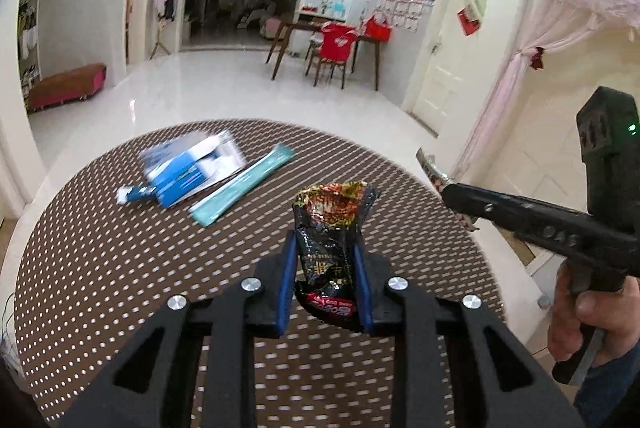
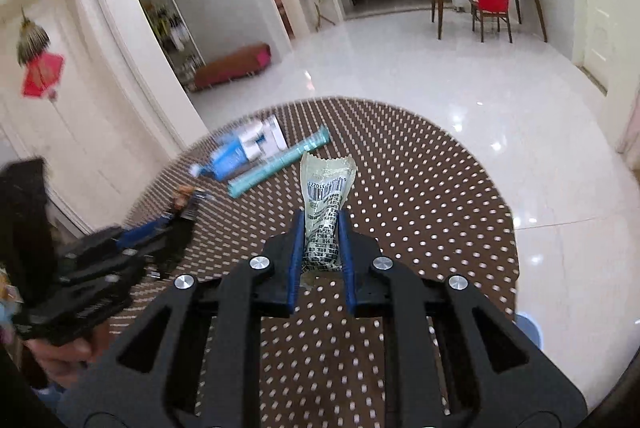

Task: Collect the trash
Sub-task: 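Carry both wrappers to the blue wastebasket and open both grippers over it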

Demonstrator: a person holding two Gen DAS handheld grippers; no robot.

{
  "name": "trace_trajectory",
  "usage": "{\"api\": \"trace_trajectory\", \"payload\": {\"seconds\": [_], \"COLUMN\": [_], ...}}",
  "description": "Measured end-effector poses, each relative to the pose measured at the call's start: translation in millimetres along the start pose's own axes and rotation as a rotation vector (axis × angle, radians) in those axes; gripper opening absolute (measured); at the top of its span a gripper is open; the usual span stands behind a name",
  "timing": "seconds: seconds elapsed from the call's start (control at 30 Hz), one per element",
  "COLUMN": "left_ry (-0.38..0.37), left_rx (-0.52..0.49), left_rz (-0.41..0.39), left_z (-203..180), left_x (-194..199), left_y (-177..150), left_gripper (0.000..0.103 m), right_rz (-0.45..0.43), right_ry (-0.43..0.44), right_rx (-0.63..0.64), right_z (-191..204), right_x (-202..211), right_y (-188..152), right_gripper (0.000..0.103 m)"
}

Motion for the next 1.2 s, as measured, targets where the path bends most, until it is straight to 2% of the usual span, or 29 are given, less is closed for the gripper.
{"api": "trace_trajectory", "payload": {"seconds": [0.2,0.4,0.53,0.67,0.87,1.0,1.2], "left_ry": [-0.064,-0.14,-0.193,-0.23,-0.251,-0.231,-0.197], "left_rx": [-0.051,-0.099,-0.142,-0.175,-0.231,-0.269,-0.323], "left_rz": [-0.04,-0.046,-0.025,0.014,0.112,0.19,0.317], "left_z": [-56,-112,-158,-194,-249,-272,-297], "left_x": [6,2,-10,-29,-75,-111,-163], "left_y": [16,18,11,-2,-31,-52,-83], "left_gripper": [0.025,0.025,0.025,0.025,0.025,0.026,0.026], "right_rz": [-0.113,-0.181,-0.192,-0.181,-0.123,-0.068,0.003], "right_ry": [-0.007,-0.095,-0.169,-0.22,-0.293,-0.302,-0.295], "right_rx": [-0.024,-0.079,-0.127,-0.187,-0.292,-0.38,-0.494], "right_z": [-22,-71,-109,-150,-211,-254,-297], "right_x": [74,130,153,165,166,161,142], "right_y": [15,12,1,-15,-59,-95,-135], "right_gripper": [0.017,0.017,0.017,0.017,0.017,0.017,0.017]}}
Point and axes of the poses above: each gripper's, at about its wrist camera, not at the fingertips, and x roughly against the way its jaws point, z to its left, y to its top, the point moved 9 cm from there along -x, roughly the way its jaws point, and after that the axes turned 3 degrees about y, right-handed, at the moved point
